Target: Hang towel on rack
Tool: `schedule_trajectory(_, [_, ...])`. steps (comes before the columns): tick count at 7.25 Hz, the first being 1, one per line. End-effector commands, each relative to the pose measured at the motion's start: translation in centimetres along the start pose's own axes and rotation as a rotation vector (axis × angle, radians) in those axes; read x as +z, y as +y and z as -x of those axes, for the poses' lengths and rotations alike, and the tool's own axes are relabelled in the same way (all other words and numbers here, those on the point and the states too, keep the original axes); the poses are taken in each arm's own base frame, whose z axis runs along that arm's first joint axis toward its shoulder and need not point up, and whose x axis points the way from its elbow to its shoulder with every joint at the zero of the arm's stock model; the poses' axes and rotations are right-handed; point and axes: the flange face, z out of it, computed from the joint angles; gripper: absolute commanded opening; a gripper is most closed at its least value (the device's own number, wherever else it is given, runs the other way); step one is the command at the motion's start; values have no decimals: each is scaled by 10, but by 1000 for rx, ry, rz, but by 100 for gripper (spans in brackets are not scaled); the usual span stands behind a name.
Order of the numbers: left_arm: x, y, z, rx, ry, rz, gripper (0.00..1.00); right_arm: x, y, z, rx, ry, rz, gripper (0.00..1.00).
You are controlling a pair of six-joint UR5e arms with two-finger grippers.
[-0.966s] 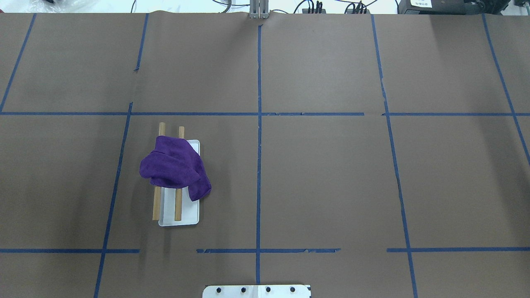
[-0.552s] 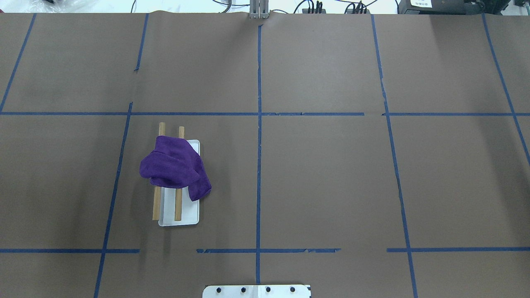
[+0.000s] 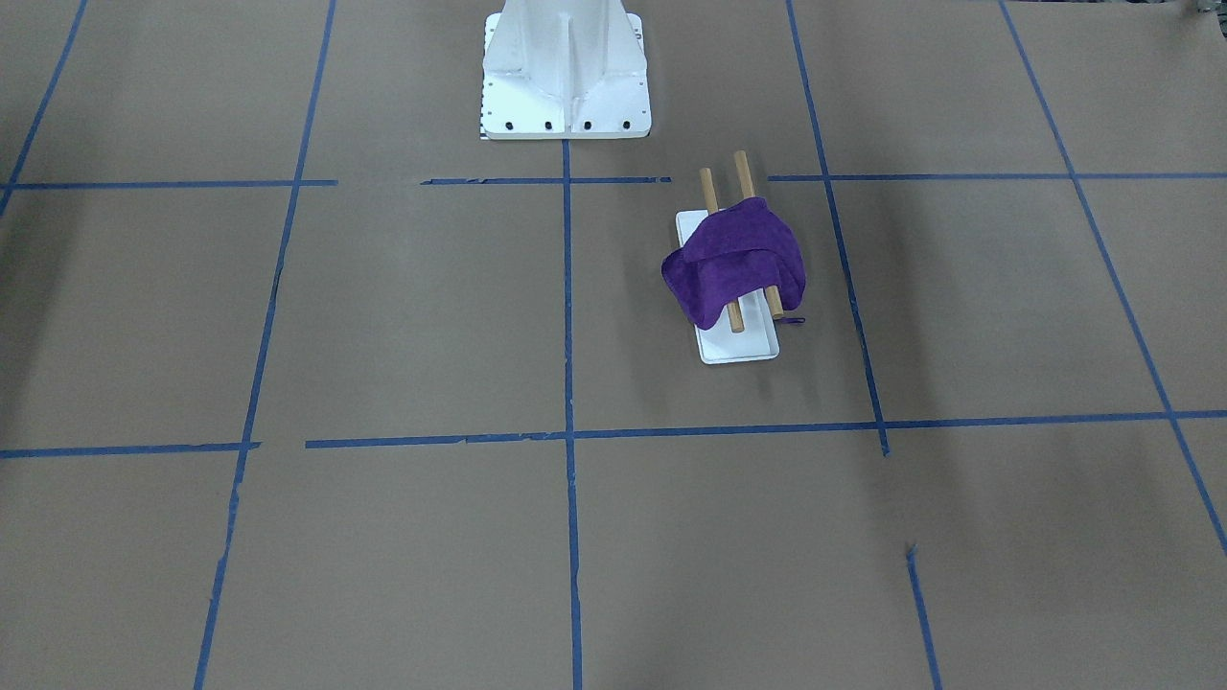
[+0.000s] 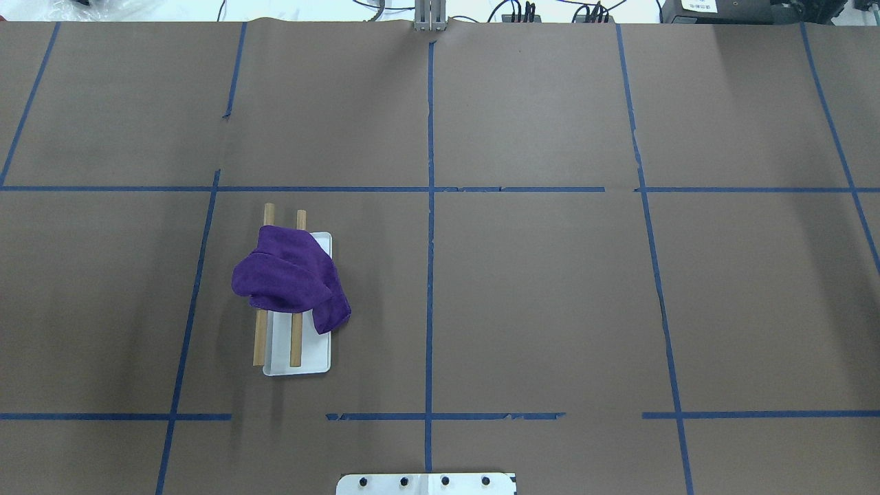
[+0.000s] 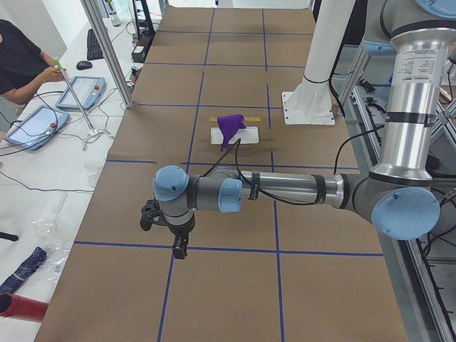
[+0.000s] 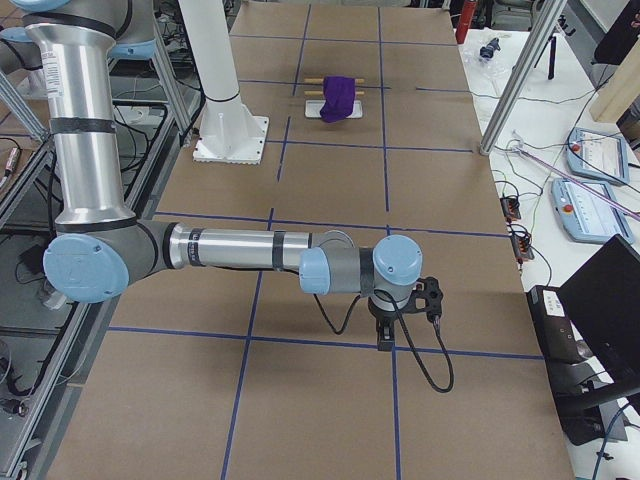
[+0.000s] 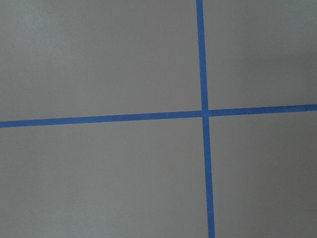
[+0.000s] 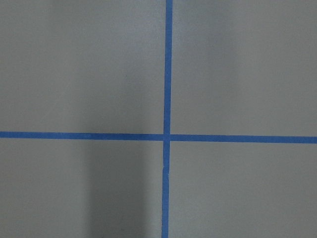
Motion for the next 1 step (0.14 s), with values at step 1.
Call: schedule_trajectory(1, [0, 0, 0, 2, 0, -2, 100, 0, 0, 1, -1, -1, -1, 100])
